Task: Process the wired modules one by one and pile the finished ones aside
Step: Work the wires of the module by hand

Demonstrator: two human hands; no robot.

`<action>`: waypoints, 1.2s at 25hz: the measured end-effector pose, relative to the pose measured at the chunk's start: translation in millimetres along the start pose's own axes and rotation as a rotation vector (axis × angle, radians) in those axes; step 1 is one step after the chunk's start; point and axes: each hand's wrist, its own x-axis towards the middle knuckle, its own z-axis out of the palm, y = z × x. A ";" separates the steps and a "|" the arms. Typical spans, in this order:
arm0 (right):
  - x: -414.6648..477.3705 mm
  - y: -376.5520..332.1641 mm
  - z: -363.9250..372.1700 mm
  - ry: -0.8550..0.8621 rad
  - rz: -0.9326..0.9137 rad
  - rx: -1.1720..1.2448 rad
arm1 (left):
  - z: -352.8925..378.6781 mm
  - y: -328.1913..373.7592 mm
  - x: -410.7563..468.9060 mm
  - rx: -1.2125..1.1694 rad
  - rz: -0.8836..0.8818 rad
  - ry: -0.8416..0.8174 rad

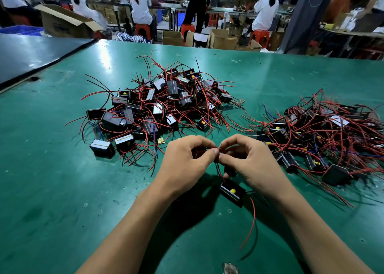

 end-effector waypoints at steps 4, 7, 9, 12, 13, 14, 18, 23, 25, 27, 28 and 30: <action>-1.2 0.5 0.4 0.050 -0.126 -0.195 | -0.6 0.3 -0.5 0.029 0.013 -0.011; -1.1 2.3 -2.2 0.051 -0.114 -0.173 | -0.8 0.3 -1.9 0.059 0.041 -0.032; -0.1 4.4 -3.8 0.058 -0.123 -0.199 | -1.5 0.3 -2.1 0.080 0.053 -0.067; 0.8 6.9 -5.0 0.067 -0.138 -0.209 | -0.8 -0.3 -1.0 0.066 0.061 -0.120; 1.0 7.4 -5.5 0.067 -0.141 -0.206 | -0.2 -0.3 -0.7 0.049 0.058 -0.124; 1.2 7.7 -5.9 0.064 -0.140 -0.200 | 0.7 -0.2 -0.4 0.032 0.053 -0.121; 2.1 6.9 -7.9 0.007 -0.088 -0.109 | 3.0 -1.3 -1.2 -0.015 0.055 -0.110; -0.9 1.2 -12.2 -0.051 -0.035 -0.038 | 2.5 -3.3 -0.8 -0.067 0.043 -0.089; -2.9 -1.4 -13.4 -0.054 -0.035 -0.036 | 1.7 -3.9 -0.1 -0.068 0.052 -0.072; -2.5 -1.8 -13.5 -0.027 -0.040 -0.023 | 0.8 -3.9 0.4 -0.063 0.052 -0.065; -1.9 -1.4 -13.9 -0.009 -0.044 -0.022 | 0.6 -4.1 0.7 -0.055 0.051 -0.064; -1.1 -0.2 -14.7 0.001 -0.056 -0.015 | 0.0 -4.3 0.3 -0.034 0.055 -0.064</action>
